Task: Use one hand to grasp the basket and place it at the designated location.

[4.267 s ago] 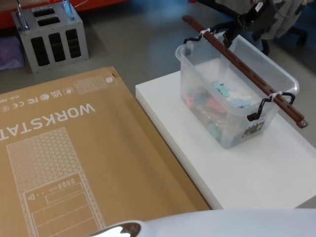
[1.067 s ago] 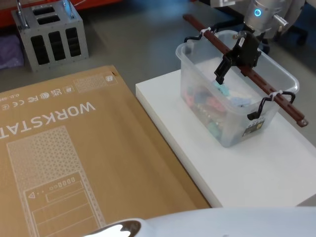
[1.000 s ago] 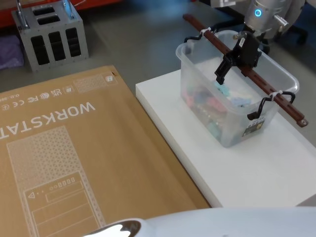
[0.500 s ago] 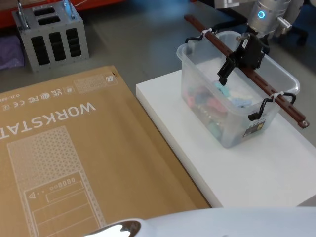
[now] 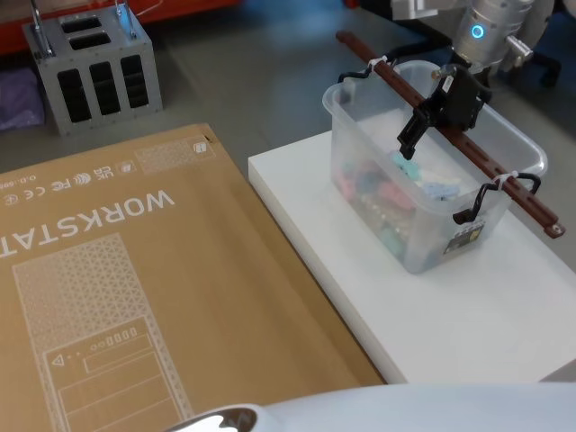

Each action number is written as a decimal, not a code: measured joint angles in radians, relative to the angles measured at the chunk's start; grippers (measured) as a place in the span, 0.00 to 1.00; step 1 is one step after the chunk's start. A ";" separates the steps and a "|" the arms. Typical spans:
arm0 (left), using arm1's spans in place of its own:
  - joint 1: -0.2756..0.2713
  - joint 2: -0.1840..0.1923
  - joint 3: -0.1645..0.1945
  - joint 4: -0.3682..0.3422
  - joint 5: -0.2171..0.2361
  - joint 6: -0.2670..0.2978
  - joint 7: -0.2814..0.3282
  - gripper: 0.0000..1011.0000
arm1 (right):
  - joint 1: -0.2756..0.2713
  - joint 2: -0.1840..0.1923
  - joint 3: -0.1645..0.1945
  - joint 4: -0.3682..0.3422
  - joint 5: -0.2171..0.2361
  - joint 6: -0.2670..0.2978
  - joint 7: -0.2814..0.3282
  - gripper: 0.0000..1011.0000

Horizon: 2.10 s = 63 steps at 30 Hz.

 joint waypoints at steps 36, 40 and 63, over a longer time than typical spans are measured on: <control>0.000 0.000 0.000 0.000 0.000 0.000 0.000 0.00 | -0.004 0.010 0.030 -0.029 0.002 0.001 -0.027 0.14; 0.000 0.000 0.000 0.000 0.000 0.000 0.000 0.00 | -0.005 0.012 0.032 -0.031 0.002 0.001 -0.028 0.10; 0.000 0.000 0.000 0.000 0.000 0.000 0.000 0.00 | -0.003 0.007 0.038 -0.029 -0.004 0.001 -0.029 0.00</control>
